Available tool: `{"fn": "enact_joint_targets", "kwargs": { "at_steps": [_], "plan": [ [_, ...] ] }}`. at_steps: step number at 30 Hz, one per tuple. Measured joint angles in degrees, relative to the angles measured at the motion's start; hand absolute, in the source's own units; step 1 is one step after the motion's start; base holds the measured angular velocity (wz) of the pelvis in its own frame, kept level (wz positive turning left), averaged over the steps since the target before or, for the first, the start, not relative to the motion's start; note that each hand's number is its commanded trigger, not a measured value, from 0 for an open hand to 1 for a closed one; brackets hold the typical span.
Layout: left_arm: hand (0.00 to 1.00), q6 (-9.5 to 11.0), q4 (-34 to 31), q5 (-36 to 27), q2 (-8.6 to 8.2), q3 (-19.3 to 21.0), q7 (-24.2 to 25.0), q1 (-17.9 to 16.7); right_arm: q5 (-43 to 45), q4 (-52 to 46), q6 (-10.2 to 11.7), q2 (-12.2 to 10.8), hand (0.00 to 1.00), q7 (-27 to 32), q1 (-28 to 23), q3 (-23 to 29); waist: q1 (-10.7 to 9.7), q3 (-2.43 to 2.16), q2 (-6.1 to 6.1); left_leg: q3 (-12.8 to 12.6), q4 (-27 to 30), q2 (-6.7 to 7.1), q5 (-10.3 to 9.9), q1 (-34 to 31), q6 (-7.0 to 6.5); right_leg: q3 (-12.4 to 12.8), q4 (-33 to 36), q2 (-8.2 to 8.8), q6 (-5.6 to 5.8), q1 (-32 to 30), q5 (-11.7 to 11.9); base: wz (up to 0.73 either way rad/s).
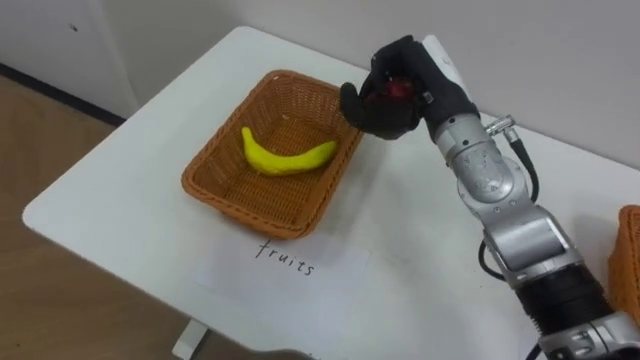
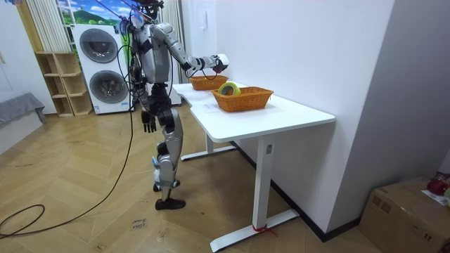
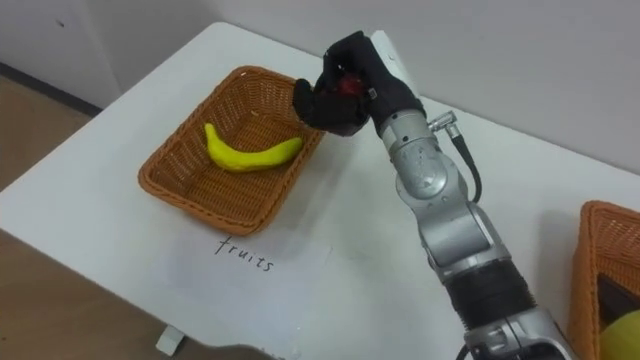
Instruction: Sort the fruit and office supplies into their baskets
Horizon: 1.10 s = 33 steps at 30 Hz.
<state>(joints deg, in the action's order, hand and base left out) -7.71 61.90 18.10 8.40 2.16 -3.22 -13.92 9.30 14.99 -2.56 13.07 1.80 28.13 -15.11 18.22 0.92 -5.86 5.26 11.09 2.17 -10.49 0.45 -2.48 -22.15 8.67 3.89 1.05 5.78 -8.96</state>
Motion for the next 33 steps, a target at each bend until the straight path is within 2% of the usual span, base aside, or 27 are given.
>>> {"fn": "enact_joint_targets", "kwargs": {
  "at_steps": [6,9,15,20,24,29,33],
  "plan": [
    [0.0,-0.55,0.0,-0.56,-0.19,-0.03,-0.02,0.04,-1.09,0.0,-0.05,-0.56,1.0,0.1,0.01,-2.96,1.31,0.09,0.15,-0.05,0.05,0.0,0.0,0.24,0.0,0.25,-0.03,0.03,0.11,0.18,-0.07,-0.01],
    [0.0,-0.81,-0.04,-0.59,-0.26,-0.1,0.31,0.05,-1.07,0.02,-0.23,-1.68,1.0,-0.11,0.01,-4.09,1.63,0.35,0.54,0.04,0.28,0.02,0.0,0.15,0.0,0.14,-0.04,0.04,0.14,0.24,-0.09,0.0],
    [0.0,-1.42,0.01,-0.78,-0.34,-0.08,1.95,-0.04,-0.98,0.02,-1.3,-2.32,1.0,-0.35,0.01,-4.51,2.69,0.3,0.75,0.07,0.47,0.25,0.0,0.12,-0.01,0.19,-0.03,0.21,0.24,0.33,-0.15,0.0],
    [0.0,-2.0,0.12,-1.38,-0.26,0.02,4.31,0.22,-1.53,-0.03,-2.2,-2.36,1.0,-2.2,0.01,-6.44,2.86,-0.08,0.21,0.28,0.41,0.39,-0.01,-0.03,-0.03,0.25,0.0,0.22,0.24,0.37,-0.15,0.0],
    [0.0,-2.43,0.29,-2.89,0.08,0.03,6.2,0.23,-1.51,-0.03,-3.74,-2.35,1.0,-2.6,0.01,-6.74,3.45,-0.65,-0.62,0.32,0.38,0.48,0.0,0.02,-0.03,0.19,-0.02,0.2,0.24,0.42,-0.15,0.01],
    [0.0,-2.68,1.21,-2.86,0.14,0.05,7.29,0.8,0.07,-0.02,-3.89,-2.33,1.0,-2.61,0.03,-6.74,4.14,-0.67,-1.01,1.09,0.36,0.5,0.0,0.27,-0.03,0.14,-0.05,0.21,0.41,0.91,-0.26,0.08],
    [0.0,-2.79,1.23,-2.9,0.29,0.04,7.82,0.69,0.69,-0.02,-4.19,-2.34,1.0,-3.26,0.03,-7.14,4.39,-0.38,-1.49,1.39,0.37,0.53,0.0,0.22,-0.03,0.0,-0.05,0.19,0.47,0.98,-0.3,0.04]
  ]
}}
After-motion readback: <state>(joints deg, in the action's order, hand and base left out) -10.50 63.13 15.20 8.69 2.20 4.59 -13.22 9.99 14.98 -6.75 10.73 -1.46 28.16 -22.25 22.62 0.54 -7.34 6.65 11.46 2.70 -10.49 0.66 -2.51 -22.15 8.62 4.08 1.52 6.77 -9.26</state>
